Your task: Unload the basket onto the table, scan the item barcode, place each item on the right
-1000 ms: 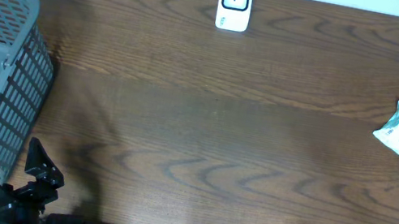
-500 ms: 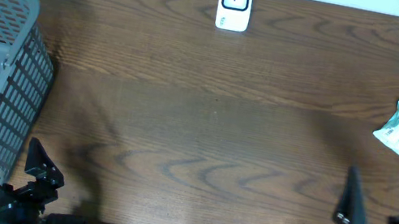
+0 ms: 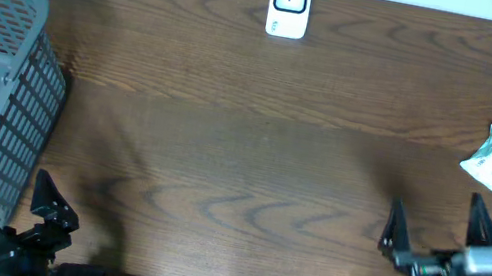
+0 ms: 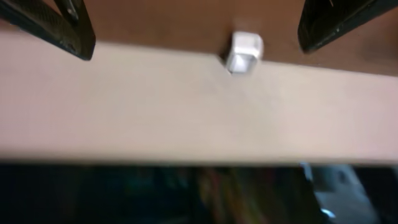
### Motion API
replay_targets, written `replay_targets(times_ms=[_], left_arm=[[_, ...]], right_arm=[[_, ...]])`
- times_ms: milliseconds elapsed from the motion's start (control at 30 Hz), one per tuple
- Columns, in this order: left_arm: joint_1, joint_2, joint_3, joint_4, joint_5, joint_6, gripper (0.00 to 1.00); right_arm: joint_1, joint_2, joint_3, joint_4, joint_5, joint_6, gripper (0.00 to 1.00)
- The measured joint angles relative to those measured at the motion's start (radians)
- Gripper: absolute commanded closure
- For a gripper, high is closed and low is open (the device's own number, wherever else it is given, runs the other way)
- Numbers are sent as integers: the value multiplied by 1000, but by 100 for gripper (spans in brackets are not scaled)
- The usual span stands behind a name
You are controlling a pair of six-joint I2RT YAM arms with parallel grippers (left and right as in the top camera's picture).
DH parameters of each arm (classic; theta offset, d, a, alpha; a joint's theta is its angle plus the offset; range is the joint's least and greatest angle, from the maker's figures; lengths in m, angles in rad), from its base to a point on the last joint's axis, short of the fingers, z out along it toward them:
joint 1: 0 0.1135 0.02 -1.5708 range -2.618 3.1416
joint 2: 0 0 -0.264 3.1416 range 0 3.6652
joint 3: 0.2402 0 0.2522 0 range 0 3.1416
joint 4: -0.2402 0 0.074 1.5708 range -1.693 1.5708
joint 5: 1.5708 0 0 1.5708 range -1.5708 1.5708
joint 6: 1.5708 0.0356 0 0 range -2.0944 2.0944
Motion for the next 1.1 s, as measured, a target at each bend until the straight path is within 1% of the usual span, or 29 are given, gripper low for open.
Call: replay_targets(times_ms=[167, 333, 433, 1100], left_arm=[[0, 0, 0, 0, 0, 0, 15], [0, 0, 0, 0, 0, 0, 16], [0, 0, 0, 0, 0, 0, 16], [0, 0, 0, 0, 0, 0, 16]], right_arm=[[0, 1, -146, 9, 81, -1, 1], [0, 1, -282, 35, 106, -2, 1], [0, 1, -320, 32, 106, -2, 1], [0, 1, -330, 18, 106, -2, 1]])
